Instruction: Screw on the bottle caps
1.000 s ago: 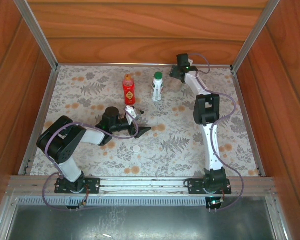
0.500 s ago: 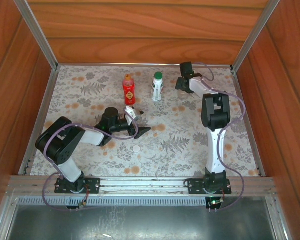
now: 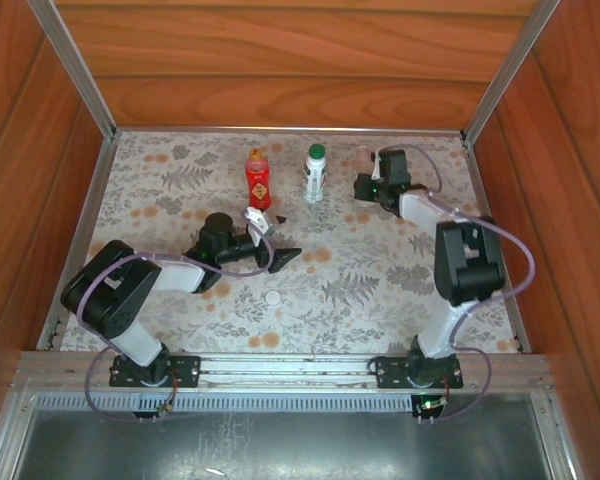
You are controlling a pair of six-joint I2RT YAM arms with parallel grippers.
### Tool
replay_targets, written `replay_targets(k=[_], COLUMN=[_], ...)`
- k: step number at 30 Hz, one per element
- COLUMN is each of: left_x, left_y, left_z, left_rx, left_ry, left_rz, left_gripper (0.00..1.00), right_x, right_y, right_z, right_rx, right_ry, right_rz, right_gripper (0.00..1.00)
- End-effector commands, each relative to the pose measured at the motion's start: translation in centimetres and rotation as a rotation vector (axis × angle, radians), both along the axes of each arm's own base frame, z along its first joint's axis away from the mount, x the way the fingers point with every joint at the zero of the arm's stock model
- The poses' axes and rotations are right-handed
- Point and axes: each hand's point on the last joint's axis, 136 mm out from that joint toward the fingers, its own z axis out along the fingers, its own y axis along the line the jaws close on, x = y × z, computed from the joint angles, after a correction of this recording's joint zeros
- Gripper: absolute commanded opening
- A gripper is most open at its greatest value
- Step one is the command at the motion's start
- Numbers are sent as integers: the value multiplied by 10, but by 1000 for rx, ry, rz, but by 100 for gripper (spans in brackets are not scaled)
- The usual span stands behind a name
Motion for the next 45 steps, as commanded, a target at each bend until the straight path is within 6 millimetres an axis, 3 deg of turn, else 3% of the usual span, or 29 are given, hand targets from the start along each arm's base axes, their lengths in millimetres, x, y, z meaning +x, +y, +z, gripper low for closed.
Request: replay_targets(k=[1, 10, 14, 22, 26, 29, 32, 35, 38, 41, 45], left_x=[10, 32, 43, 48, 49, 52, 52, 51, 51, 50, 48], left_y=[6, 24, 22, -6, -14, -14, -16, -19, -22, -25, -25], left_z=[27, 100, 113, 139, 140, 137, 139, 140, 139, 139, 141], left_rx=[-75, -323, -399, -532, -549, -563, -569, -566, -566, -568, -558], left_ry=[26, 134, 180, 281, 303, 331, 333, 332, 341, 350, 332], left_rz=[86, 281, 368, 390, 398, 410, 407, 395, 387, 374, 362], left_gripper=[100, 100, 100, 100, 100, 95, 77, 74, 63, 60, 48], right_x=[-22, -91, -114, -143, -153, -156, -159, -161, -162, -162, -160], right_y=[38, 67, 86, 121, 134, 139, 144, 148, 152, 156, 156], right_z=[50, 87, 103, 133, 148, 153, 156, 158, 156, 154, 152], right_rx=[64, 72, 73, 80, 104, 121, 150, 160, 160, 157, 143], right_ry=[-247, -419, -480, -564, -614, -628, -633, -637, -631, -625, -622], right_rz=[225, 374, 448, 544, 577, 577, 582, 593, 595, 598, 592], right_gripper=[53, 52, 52, 52, 52, 52, 51, 51, 51, 52, 54])
